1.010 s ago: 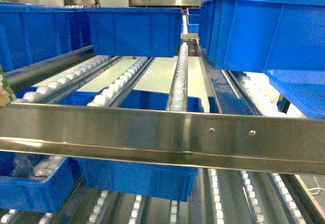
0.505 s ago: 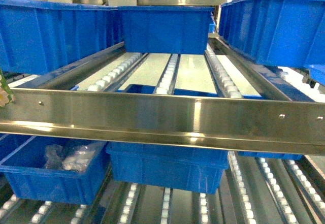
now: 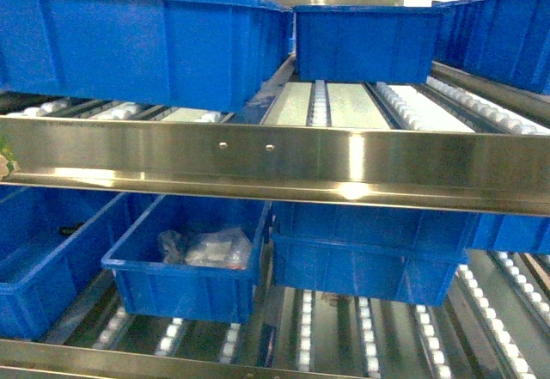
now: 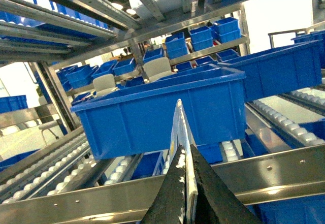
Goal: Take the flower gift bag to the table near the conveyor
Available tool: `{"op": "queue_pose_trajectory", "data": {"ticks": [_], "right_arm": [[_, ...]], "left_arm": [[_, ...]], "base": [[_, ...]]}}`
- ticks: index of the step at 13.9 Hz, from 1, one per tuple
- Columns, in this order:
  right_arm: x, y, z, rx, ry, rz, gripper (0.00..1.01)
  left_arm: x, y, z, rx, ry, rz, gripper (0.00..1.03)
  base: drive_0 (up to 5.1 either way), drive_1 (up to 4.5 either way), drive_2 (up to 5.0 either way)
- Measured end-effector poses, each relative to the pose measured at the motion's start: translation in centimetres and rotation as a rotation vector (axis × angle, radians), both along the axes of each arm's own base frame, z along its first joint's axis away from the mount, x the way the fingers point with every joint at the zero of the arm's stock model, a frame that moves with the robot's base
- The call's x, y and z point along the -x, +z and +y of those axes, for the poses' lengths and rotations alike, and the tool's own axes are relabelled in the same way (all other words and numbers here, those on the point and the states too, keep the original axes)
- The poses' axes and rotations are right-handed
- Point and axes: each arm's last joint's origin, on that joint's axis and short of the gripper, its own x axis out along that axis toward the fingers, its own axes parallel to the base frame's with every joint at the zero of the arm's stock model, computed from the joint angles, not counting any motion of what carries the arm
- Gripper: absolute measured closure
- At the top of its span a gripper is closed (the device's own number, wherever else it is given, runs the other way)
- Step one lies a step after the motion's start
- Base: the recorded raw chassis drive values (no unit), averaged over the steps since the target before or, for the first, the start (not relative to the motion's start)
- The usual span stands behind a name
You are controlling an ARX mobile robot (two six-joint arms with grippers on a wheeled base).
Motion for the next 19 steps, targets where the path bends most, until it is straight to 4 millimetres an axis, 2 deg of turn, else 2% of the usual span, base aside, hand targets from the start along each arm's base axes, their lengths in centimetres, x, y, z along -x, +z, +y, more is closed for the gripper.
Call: {"op": "queue_pose_trajectory", "data": {"ticks": [19], "right_arm": [[0.01, -0.01, 0.00, 0.000, 0.000, -0.001, 0.99]], "left_arm": [[0.01, 0.00, 0.00, 0.001, 0.000, -0.001, 1.01]], "base": [[-4.7, 0.98, 3.7]]}}
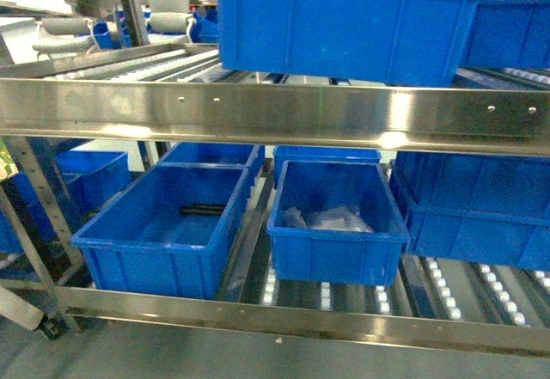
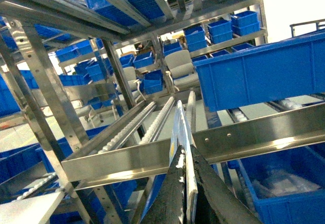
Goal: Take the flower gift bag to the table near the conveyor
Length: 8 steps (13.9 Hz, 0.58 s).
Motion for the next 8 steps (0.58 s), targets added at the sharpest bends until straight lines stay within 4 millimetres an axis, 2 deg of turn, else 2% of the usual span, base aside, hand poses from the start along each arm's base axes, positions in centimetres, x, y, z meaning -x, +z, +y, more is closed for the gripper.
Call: {"op": "queue_pose_trajectory", "data": {"ticks": [8], "right_arm": [[0.00, 0.01, 0.00, 0.000, 0.000, -0.002, 0.99]], "left_arm": [[0.00, -0.01, 0.00, 0.000, 0.000, 0.001, 1.01]], "base": [[-4.7, 1.03, 3.7]]}}
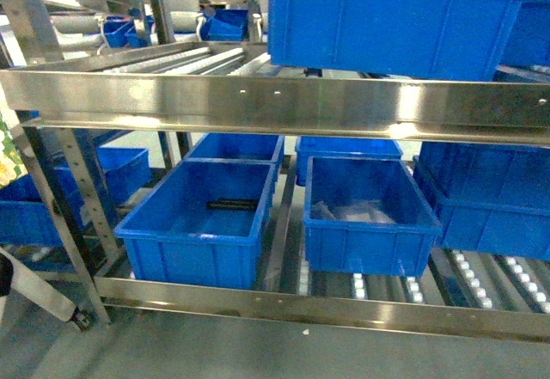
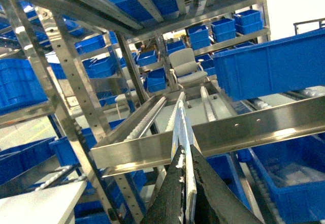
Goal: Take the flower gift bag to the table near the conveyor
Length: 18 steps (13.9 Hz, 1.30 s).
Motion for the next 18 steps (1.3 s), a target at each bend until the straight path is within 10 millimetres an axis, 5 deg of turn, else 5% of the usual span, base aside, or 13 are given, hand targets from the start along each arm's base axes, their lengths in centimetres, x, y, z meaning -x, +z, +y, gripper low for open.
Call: {"op": "queue_pose_trajectory", "data": {"ticks": [18], "right_arm": [[-0.05, -0.05, -0.01, 0.000, 0.000, 0.005, 0.99]], "left_arm": [[0.00, 0.00, 0.00, 0.000, 0.000, 0.000, 1.01]], "base": [[-4.9, 2.03, 2.8]]}}
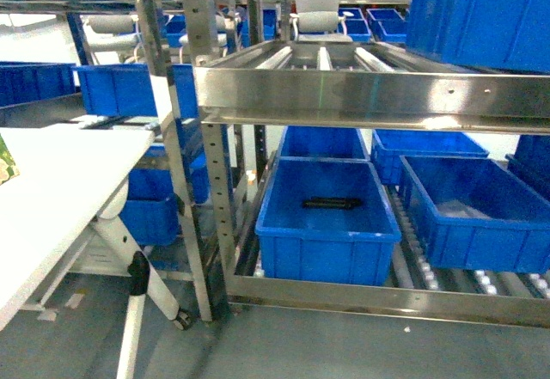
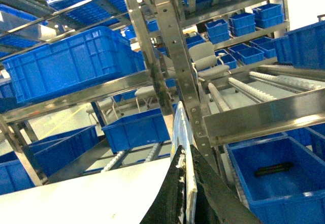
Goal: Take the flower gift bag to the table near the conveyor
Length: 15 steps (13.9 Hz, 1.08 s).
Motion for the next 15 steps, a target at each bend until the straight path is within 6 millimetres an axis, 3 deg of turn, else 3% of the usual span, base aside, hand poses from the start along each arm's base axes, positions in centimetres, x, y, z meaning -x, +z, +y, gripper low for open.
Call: {"op": "queue_pose_trajectory", "data": {"ticks": [15], "right_arm": [[0.02, -0.03, 0.01, 0.000, 0.000, 0.002, 0.99]], "left_arm": [[0.00, -0.01, 0.00, 0.000, 0.000, 0.001, 1.01]], "base": [[-5.2, 2.25, 2.2]]}}
